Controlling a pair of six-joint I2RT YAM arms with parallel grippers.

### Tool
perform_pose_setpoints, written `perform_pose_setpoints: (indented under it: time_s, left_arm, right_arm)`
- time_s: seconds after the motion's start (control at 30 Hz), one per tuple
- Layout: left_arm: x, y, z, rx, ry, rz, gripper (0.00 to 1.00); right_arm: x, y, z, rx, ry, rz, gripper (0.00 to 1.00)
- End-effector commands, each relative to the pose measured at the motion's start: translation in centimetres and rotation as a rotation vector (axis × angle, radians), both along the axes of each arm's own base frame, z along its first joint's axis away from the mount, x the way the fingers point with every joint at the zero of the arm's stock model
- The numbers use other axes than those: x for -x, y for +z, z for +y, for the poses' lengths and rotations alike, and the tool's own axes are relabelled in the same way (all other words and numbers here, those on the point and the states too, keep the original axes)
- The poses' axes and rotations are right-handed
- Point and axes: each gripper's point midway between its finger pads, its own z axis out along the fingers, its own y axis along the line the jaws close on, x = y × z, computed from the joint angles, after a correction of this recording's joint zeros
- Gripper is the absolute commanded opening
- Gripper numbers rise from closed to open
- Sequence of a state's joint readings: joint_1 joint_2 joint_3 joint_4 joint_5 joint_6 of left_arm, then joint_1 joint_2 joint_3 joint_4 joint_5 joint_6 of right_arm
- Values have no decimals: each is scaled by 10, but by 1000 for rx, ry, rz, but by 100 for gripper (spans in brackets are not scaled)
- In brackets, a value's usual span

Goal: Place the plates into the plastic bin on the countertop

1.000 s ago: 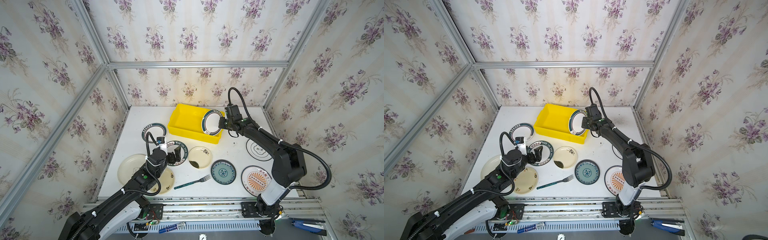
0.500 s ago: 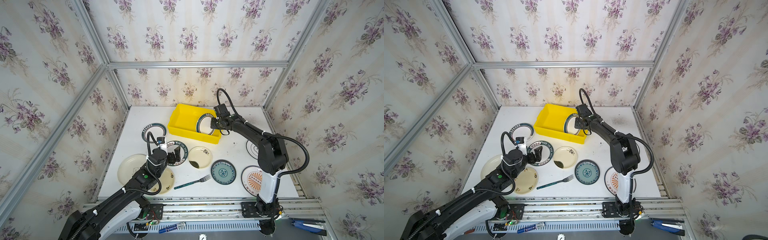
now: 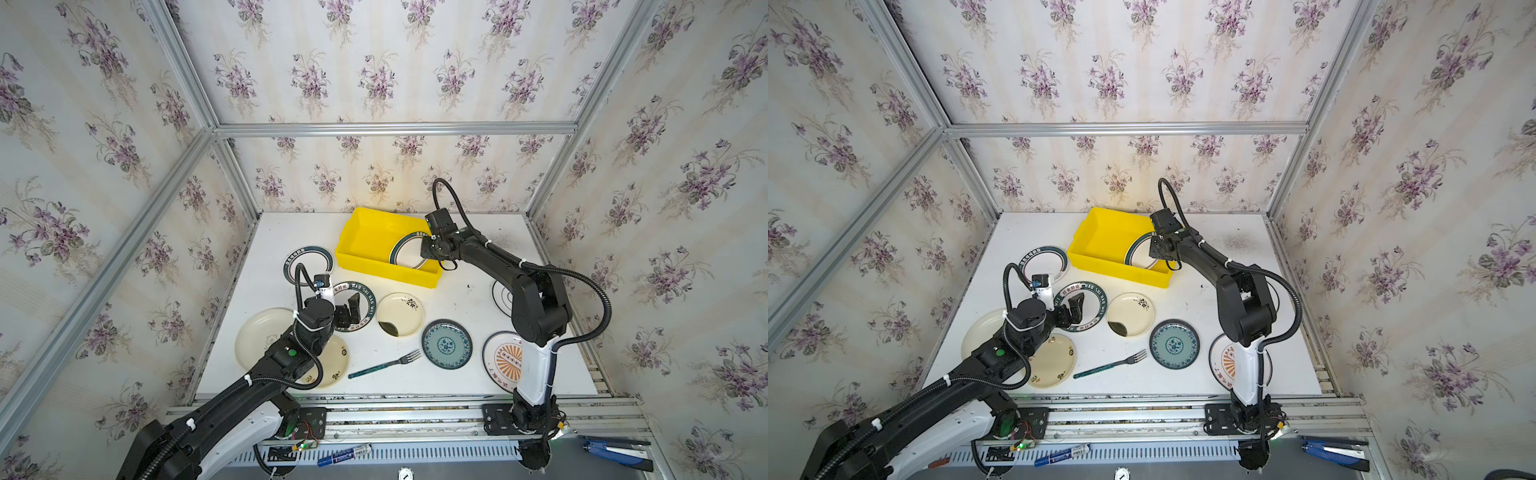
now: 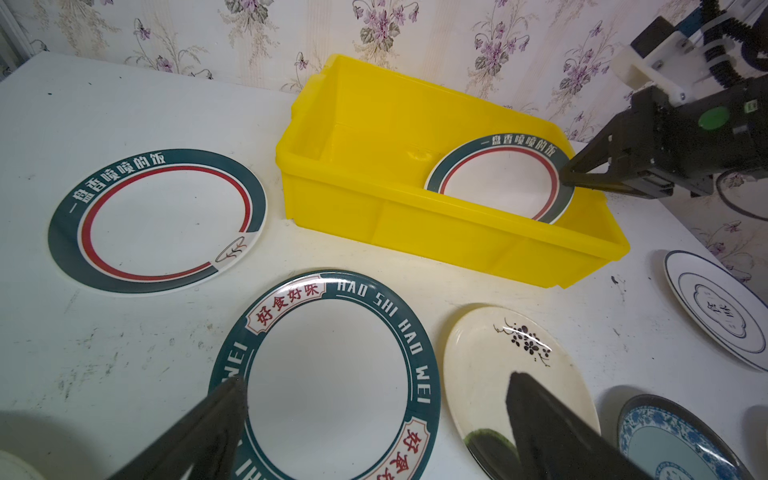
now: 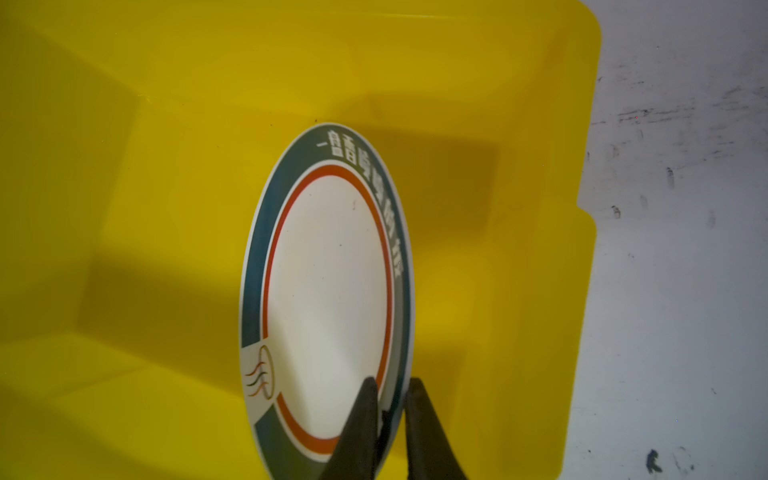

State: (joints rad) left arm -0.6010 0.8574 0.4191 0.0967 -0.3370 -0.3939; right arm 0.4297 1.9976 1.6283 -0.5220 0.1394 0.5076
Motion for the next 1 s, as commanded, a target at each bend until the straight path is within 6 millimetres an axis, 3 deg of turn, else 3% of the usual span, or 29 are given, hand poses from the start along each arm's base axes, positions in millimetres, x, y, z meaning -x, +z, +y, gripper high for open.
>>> perform_pose_setpoints:
  time_s: [0.0, 0.3, 0.4, 0.5, 0.6, 0.73, 0.83, 0.97]
  left_arm:
    - [-2, 7, 2, 2, 16, -21, 100]
    - [-2, 7, 3, 1, 19, -20, 100]
    - [-3, 7, 4, 0, 24, -20, 100]
    - [-3, 7, 4, -1, 25, -20, 100]
    - [-2, 8, 3, 5, 23, -19, 100]
    - [0, 12, 0, 23, -1, -26, 100]
    - [4, 17, -5, 47, -37, -33, 100]
    - [6, 17, -12, 76, -69, -29, 100]
  right_arm:
    - [-4, 5, -1, 8, -10, -17, 19]
    - [-4, 11, -2, 12, -4, -32, 24]
    - [-3, 26, -4, 19, 4, -63, 28]
    - [0, 49, -19, 67, -14, -119, 40]
    - [6, 69, -45, 80, -36, -163, 51]
    - [21, 69, -104, 0, -147, -137, 53]
    - [46, 64, -154, -42, -252, -130, 59]
    - [90, 50, -210, -110, -415, -143, 80]
